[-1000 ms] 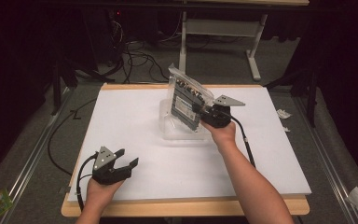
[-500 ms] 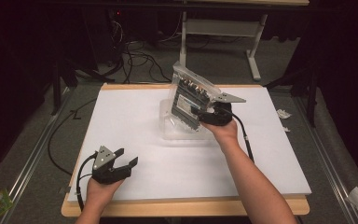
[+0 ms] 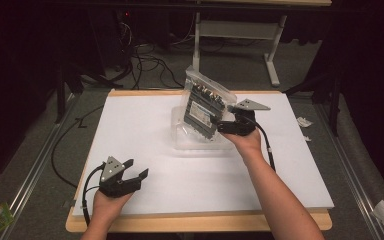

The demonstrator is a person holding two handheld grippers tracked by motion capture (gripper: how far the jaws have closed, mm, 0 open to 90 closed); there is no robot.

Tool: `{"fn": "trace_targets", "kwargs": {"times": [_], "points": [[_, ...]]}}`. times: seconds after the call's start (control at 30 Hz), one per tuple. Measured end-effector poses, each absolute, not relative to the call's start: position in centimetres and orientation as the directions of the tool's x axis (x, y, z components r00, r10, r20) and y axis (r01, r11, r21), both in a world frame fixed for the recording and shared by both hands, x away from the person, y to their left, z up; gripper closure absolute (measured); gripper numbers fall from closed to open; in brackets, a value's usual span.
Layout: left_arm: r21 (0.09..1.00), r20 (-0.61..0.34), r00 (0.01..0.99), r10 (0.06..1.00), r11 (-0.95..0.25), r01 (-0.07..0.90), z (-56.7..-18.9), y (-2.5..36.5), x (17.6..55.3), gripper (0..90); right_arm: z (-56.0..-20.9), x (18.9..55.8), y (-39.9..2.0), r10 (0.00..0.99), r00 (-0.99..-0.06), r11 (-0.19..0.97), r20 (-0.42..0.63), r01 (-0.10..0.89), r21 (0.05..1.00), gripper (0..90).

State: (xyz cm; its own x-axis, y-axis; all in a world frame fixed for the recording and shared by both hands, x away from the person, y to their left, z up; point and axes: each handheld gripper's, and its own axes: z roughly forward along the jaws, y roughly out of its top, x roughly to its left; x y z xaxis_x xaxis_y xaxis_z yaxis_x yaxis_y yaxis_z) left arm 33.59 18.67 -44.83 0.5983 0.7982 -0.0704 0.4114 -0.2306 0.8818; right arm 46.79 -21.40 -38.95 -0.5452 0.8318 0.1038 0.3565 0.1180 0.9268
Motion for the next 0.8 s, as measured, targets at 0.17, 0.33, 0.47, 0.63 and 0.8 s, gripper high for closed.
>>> {"fn": "trace_targets", "kwargs": {"times": [0.17,0.33,0.47,0.63,0.8], "points": [[0.881,-0.067,0.594,0.802,-0.232,0.412,-44.8,18.6,33.6,33.5,-38.7,45.8,-22.2,0.832,-0.546,0.128,0.096,0.358,0.925,11.7],[0.883,-0.065,0.591,0.804,-0.23,0.41,-44.8,18.6,33.5,33.5,-38.4,44.7,-23.0,0.836,-0.542,0.124,0.091,0.347,0.93,10.0],[0.881,-0.065,0.588,0.806,-0.23,0.413,-44.8,18.7,33.6,33.4,-38.1,43.8,-23.8,0.842,-0.531,0.121,0.09,0.349,0.929,7.4],[0.877,-0.065,0.59,0.805,-0.236,0.418,-44.9,18.6,33.6,33.1,-37.9,42.5,-24.8,0.841,-0.534,0.119,0.089,0.343,0.932,7.5],[0.874,-0.062,0.593,0.803,-0.243,0.42,-44.9,18.4,33.5,32.8,-37.8,40.9,-25.9,0.839,-0.54,0.149,0.071,0.353,0.924,5.5]]}}
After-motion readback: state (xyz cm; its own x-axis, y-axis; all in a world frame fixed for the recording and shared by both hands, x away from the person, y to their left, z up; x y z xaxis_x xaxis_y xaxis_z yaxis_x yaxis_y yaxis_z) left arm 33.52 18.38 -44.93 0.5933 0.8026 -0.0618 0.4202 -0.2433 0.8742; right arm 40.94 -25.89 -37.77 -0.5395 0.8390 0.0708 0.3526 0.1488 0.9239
